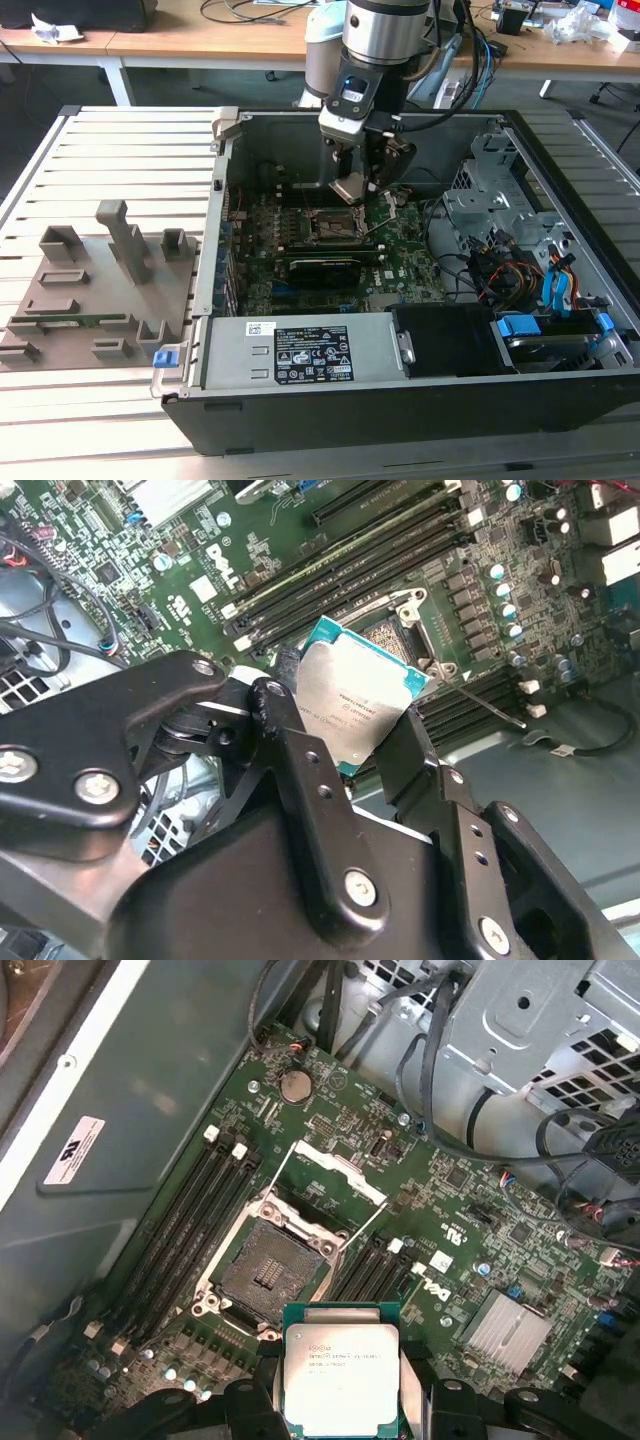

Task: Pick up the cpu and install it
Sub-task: 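Place the cpu into insertion slot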

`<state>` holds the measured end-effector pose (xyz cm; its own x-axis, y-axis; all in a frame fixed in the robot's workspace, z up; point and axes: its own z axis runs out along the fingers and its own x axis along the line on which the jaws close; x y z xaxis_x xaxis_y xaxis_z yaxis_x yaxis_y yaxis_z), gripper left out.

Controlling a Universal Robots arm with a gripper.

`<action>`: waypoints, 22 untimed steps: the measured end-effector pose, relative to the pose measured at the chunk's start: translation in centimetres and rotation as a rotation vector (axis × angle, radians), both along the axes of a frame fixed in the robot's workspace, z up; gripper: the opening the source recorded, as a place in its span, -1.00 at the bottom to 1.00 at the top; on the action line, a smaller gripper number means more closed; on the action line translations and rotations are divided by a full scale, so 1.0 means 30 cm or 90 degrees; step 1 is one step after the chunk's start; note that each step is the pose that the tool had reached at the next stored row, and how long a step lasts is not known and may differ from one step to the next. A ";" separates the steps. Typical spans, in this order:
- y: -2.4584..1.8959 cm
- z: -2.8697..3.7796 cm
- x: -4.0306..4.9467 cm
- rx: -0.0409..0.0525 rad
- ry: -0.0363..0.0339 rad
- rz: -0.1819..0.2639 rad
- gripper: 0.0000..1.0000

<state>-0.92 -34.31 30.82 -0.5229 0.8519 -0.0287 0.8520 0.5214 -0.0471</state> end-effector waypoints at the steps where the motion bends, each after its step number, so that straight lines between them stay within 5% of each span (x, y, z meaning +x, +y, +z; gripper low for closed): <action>1: 0.000 0.000 0.000 -0.0004 0.0000 -0.004 0.09; 22: 0.000 -0.001 0.000 -0.0101 0.0000 -0.105 0.09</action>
<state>-0.92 -34.31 30.80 -0.3763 0.9255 -0.0429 0.9259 0.3740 -0.0542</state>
